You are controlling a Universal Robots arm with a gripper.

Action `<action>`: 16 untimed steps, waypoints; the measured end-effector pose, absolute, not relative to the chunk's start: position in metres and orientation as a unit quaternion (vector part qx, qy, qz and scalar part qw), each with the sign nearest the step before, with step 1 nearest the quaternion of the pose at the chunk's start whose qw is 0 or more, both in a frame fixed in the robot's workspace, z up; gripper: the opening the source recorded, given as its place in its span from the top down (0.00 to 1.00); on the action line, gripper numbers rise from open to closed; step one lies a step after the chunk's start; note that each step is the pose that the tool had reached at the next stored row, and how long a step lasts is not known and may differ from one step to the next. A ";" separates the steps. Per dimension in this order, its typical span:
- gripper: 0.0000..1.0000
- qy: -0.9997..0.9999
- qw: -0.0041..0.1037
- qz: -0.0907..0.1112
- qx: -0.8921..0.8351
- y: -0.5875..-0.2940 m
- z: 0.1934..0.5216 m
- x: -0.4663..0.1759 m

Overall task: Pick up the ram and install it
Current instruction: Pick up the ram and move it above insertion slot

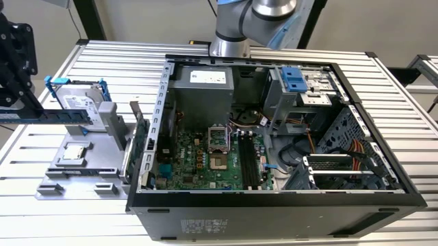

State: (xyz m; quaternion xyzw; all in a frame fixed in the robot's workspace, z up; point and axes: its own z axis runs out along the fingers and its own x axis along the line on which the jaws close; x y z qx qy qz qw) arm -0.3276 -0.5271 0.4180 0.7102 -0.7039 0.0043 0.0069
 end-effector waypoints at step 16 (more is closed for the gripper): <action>1.00 -0.704 0.007 0.004 0.710 -0.527 0.418 -0.304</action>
